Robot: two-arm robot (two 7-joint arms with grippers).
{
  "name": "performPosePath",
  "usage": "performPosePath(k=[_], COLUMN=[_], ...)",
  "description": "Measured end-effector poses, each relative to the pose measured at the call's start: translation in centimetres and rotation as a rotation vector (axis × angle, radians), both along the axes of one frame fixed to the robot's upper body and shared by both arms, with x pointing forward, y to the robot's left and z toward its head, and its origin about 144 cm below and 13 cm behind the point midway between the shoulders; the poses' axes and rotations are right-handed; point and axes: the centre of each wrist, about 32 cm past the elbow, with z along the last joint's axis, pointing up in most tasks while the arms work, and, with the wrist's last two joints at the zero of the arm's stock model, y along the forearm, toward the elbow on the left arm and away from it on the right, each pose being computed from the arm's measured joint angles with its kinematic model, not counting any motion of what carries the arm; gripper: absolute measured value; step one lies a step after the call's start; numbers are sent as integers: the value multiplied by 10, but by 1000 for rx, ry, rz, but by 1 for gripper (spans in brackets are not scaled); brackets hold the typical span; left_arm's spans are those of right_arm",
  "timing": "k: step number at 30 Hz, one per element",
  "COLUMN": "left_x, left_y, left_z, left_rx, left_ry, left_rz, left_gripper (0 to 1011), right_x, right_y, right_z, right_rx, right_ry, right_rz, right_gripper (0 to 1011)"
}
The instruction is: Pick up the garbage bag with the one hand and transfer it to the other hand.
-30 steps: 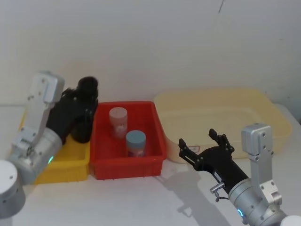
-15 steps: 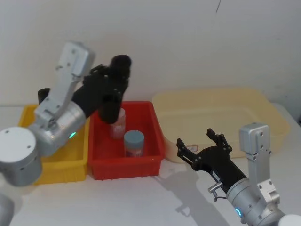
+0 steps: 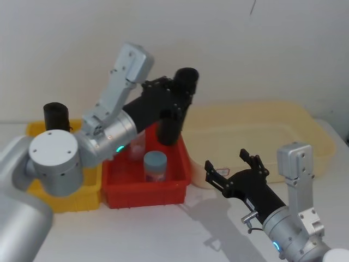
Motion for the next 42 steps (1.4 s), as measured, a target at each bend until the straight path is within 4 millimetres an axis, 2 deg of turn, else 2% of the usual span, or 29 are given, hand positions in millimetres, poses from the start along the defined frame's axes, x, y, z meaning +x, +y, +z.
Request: performPosePath(k=[18, 35, 42], left_x=[8, 6, 6], left_y=[-27, -35, -36], left_z=[-5, -4, -3], left_rx=[-32, -31, -31], left_ry=[67, 76, 77], left_rz=[-112, -137, -141], left_gripper=[371, 371, 371], right_x=[0, 1, 8], right_y=[0, 1, 9], right_z=[0, 1, 4], right_rx=[0, 4, 22], right_ry=[0, -3, -20], right_rz=[0, -1, -9], right_gripper=[1000, 1000, 1000])
